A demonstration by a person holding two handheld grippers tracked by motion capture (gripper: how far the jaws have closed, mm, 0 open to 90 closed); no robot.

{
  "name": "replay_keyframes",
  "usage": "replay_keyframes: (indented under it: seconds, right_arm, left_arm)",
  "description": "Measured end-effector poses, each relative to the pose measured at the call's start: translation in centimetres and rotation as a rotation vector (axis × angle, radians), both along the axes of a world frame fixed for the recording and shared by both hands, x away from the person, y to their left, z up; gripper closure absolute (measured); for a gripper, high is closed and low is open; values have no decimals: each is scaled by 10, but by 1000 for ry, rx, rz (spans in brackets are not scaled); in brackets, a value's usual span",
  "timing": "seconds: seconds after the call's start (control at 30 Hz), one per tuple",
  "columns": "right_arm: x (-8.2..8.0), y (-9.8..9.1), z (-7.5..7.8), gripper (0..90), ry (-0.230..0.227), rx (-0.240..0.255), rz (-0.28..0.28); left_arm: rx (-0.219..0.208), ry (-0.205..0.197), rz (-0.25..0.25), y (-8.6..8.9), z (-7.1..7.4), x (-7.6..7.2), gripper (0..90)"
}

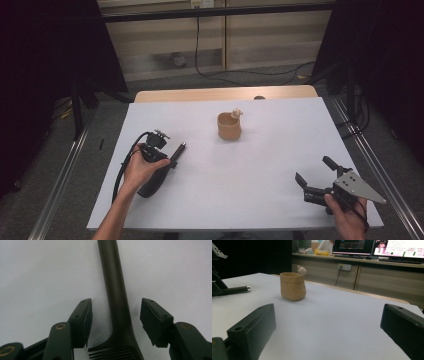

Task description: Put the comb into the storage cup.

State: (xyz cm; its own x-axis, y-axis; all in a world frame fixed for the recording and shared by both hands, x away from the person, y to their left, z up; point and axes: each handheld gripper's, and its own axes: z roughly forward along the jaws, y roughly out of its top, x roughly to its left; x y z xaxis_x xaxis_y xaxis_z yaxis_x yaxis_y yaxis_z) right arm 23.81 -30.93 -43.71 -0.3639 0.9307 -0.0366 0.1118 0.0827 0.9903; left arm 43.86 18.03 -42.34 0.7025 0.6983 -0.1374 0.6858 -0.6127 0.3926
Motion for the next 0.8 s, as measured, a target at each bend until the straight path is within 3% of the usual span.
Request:
replay_keyframes:
  seconds: [0.2, 0.63, 0.8]
  right_arm:
    - [0, 0, 0, 0, 0, 0, 1]
    - [0, 0, 0, 0, 0, 0, 2]
    - [0, 0, -1, 0, 10, -4, 2]
  left_arm:
    - [27, -9, -9, 0, 1, -2, 534]
    - [103, -41, -36, -10, 1, -6, 562]
    - [135, -36, -63, -14, 1, -5, 590]
